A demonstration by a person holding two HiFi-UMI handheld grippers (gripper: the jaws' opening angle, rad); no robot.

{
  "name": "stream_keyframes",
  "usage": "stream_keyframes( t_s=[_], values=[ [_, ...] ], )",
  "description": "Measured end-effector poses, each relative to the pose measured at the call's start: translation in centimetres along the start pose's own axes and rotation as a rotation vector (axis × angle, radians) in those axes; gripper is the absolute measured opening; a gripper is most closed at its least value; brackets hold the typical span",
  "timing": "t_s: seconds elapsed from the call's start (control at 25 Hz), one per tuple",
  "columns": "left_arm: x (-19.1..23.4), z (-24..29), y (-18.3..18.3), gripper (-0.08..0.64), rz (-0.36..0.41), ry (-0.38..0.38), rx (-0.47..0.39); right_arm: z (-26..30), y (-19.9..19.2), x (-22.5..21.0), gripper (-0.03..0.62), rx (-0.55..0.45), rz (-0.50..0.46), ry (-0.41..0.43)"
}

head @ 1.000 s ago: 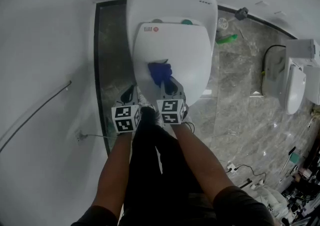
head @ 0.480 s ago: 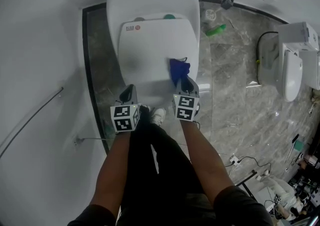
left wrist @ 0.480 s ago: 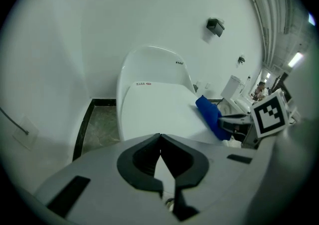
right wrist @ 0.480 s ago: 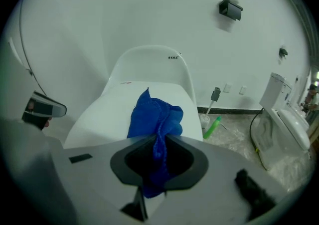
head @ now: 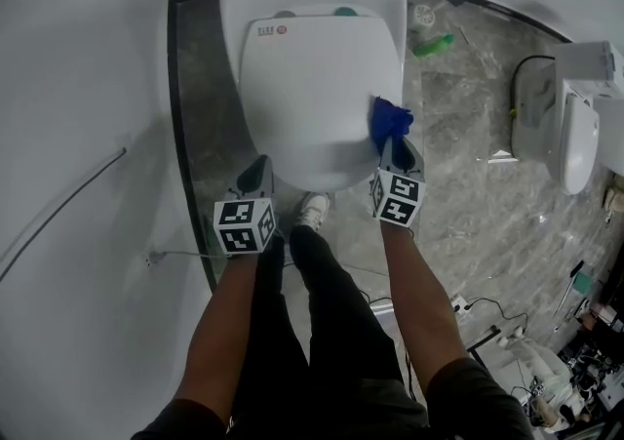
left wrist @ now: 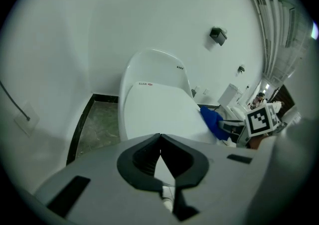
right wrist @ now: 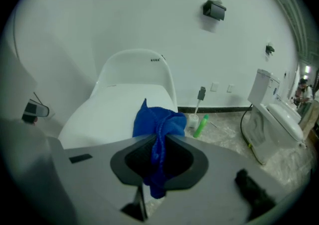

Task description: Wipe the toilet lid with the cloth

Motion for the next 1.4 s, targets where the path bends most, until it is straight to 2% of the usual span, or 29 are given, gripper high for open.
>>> stream_keyframes(
  t_s=[0.12,0.32,0.56,0.72,0.88,1.08,1.4],
  values=[
    [1.2,-0.4,-0.1,0.011,-0.017,0.007,-0.001,-2.1,1.7,2.6,0.052,-0.089,-0.004,0.048],
    [3.1,-2.2,-0.4,0.011,-0.028,0.013,0.004,-5.0,3.2,10.2,0.054,-0.141,-0.031,0.172],
    [5.4,-3.6,-1.3,0.011,-0.018,0.021,0.019,-5.2,3.2,20.1,0.054,-0.113,-0.102,0.374],
    [5.9,-4.0,-1.9,0.011,-0.017,0.03,0.023,-4.4,1.8,23.4,0.054,-0.06,-0.173,0.449],
    [5.5,-3.9,-2.7,0.011,-0.029,0.012,0.036,-3.5,0.1,23.5,0.054,-0.004,-0.196,0.438],
    [3.8,-3.3,-3.9,0.011,-0.018,-0.028,0.075,-3.0,-1.4,21.2,0.054,0.031,-0.211,0.394],
    [2.2,-0.7,-2.4,0.011,0.122,-0.067,0.09,-4.0,-3.4,14.7,0.054,0.004,-0.089,0.277]
  ],
)
Point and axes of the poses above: the fingertips, and each gripper's own axes: z forward along the fingers, x to its left, y out of its top, the point moved 10 cm from there along -z, backward along the fingers, and after that the axes turned 5 degrees about -z, right-handed, at the moved point
